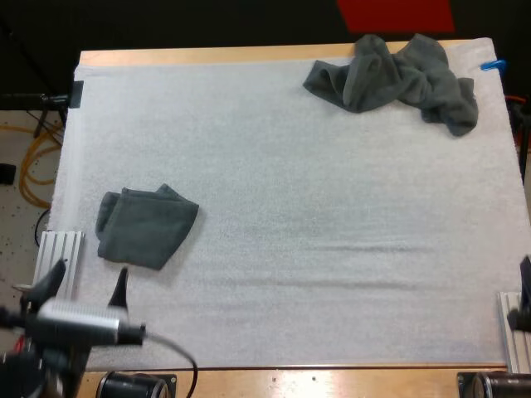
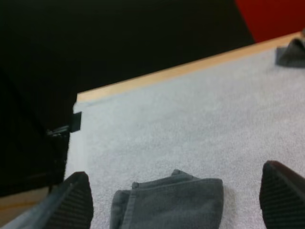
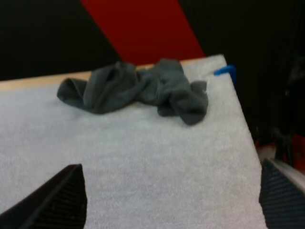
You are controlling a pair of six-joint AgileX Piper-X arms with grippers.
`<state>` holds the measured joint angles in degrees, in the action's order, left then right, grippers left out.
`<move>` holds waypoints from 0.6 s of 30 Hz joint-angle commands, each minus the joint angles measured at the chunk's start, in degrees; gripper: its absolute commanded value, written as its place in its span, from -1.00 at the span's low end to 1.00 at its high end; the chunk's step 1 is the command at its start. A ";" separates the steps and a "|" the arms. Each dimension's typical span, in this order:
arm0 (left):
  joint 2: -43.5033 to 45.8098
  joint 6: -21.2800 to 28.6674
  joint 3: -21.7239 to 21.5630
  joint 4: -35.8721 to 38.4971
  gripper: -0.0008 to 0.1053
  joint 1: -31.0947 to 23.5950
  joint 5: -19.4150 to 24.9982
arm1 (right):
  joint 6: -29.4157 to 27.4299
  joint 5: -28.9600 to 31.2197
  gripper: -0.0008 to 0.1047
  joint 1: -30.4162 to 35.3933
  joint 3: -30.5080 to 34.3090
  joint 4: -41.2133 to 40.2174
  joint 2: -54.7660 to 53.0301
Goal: Pick towel from pile fold and stack
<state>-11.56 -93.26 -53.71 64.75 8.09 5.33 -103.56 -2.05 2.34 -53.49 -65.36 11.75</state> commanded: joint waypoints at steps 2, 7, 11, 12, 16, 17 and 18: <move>4.11 -0.23 0.96 1.05 0.33 0.19 0.46 | 0.25 -0.12 0.38 0.22 1.06 -0.04 -3.62; 13.77 -0.23 1.97 8.19 0.33 0.19 0.46 | 2.08 -0.12 0.38 0.22 3.61 -0.42 -13.75; 18.29 -0.23 1.97 15.09 0.33 0.19 0.46 | 1.85 0.41 0.38 0.16 3.39 -3.86 -14.55; 19.58 -0.23 1.97 17.39 0.33 0.19 0.46 | 1.82 -0.03 0.38 0.15 3.66 -4.27 -14.51; 20.46 -0.33 1.74 24.86 0.33 0.03 0.82 | 1.82 -0.36 0.38 0.16 4.94 -4.28 -14.97; 20.47 -0.33 1.88 24.99 0.33 0.01 0.95 | 1.82 -0.36 0.38 0.16 5.04 -4.28 -14.97; 20.47 -0.33 2.13 24.72 0.33 0.02 0.95 | 1.82 -0.36 0.38 0.16 5.49 -3.81 -14.97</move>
<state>0.97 -93.26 -51.42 87.85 8.09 5.78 -101.53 -2.08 2.40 -48.04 -69.50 -0.86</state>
